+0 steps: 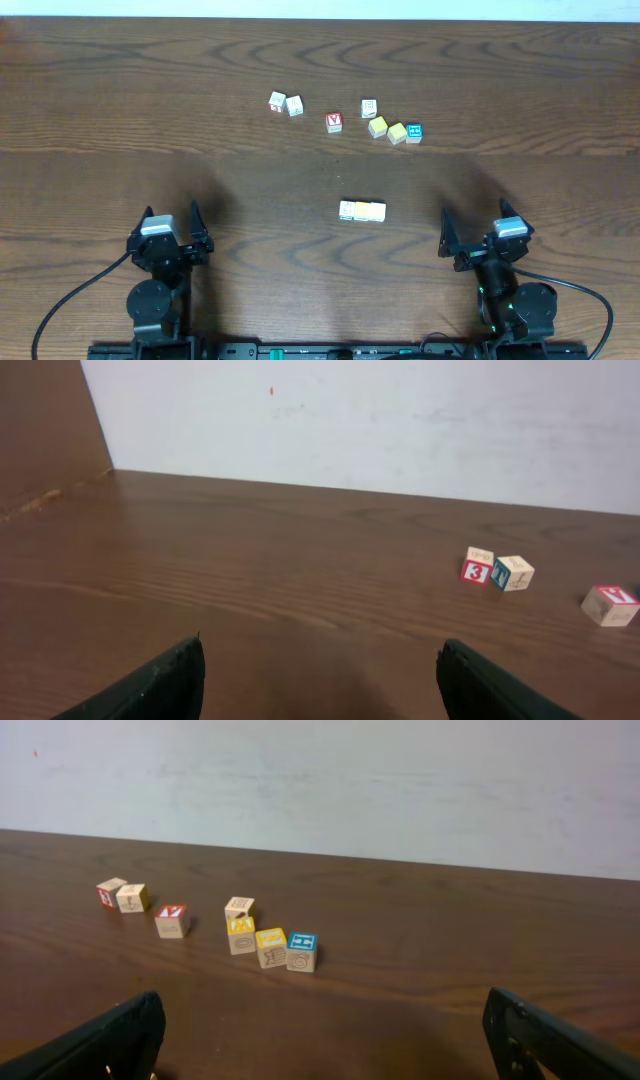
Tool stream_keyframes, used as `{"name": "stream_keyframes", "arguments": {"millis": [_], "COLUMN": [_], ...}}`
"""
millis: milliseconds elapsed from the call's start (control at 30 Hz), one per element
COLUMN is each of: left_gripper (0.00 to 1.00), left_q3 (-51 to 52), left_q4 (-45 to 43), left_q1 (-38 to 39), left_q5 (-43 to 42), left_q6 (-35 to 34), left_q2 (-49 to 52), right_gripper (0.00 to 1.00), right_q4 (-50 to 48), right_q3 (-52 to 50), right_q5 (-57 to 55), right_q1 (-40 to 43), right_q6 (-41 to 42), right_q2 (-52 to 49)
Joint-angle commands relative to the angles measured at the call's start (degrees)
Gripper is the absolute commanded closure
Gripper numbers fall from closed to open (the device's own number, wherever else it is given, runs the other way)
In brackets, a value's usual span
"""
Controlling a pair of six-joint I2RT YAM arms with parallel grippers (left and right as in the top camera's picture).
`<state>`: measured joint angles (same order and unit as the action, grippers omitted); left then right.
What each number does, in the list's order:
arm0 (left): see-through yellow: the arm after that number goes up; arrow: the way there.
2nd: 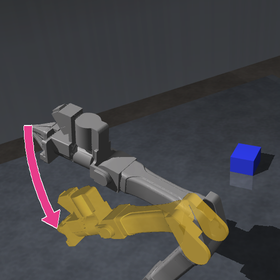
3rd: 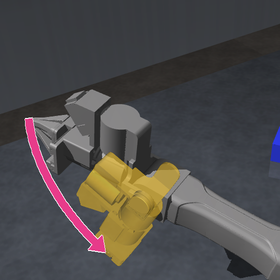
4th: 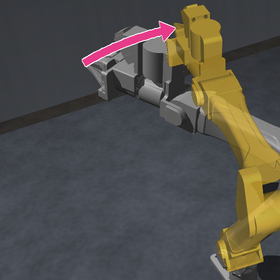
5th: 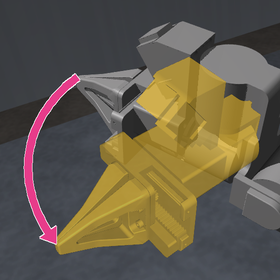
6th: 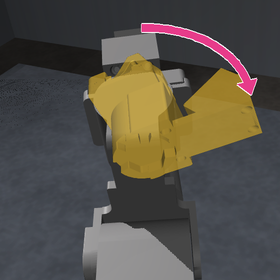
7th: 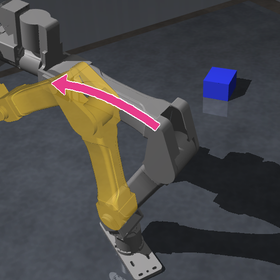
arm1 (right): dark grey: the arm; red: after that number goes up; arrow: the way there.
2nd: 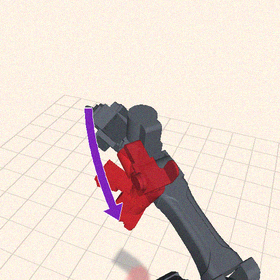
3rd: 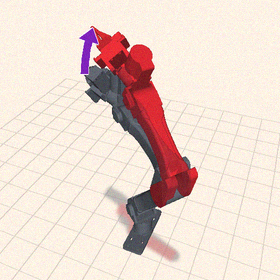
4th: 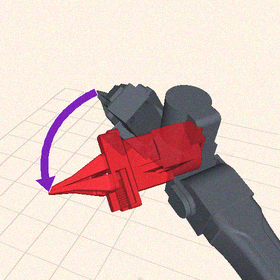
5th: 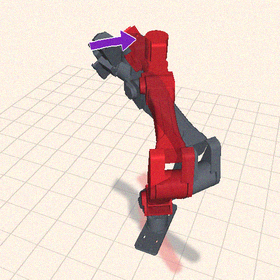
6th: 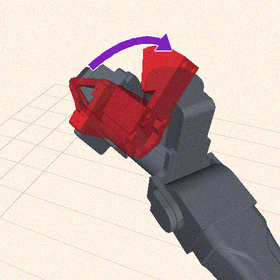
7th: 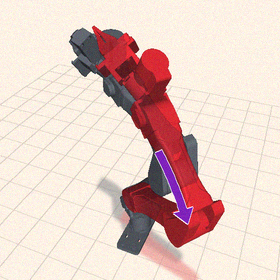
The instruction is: Lift 3 blocks
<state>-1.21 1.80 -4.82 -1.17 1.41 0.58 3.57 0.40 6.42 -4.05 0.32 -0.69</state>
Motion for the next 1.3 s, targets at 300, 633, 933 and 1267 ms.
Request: {"name": "stream_keyframes", "arguments": {"millis": [300, 633, 933, 1267], "left_gripper": [0.25, 0.25, 0.25, 0.25], "left_q3": [1.0, 1.0, 1.0, 1.0], "left_q4": [2.4, 2.3, 2.3, 2.3], "left_q1": [-0.2, -0.2, -0.2, -0.2], "left_q5": [0.2, 0.3, 0.3, 0.3], "left_q6": [0.7, 0.7, 0.7, 0.7], "left_q2": [-0.5, -0.5, -0.4, -0.4], "right_gripper": [0.01, 0.01, 0.01, 0.01], "right_q4": [0.2, 0.2, 0.2, 0.2], "right_q3": [-0.1, -0.1, -0.1, -0.1], "right_q5": [-0.2, -0.2, -0.2, -0.2], "right_q1": [0.7, 0.7, 0.7, 0.7], "right_q6": [-0.8, -0.8, -0.8, -0.8], "right_q2": [0.4, 0.4, 0.4, 0.4]}}
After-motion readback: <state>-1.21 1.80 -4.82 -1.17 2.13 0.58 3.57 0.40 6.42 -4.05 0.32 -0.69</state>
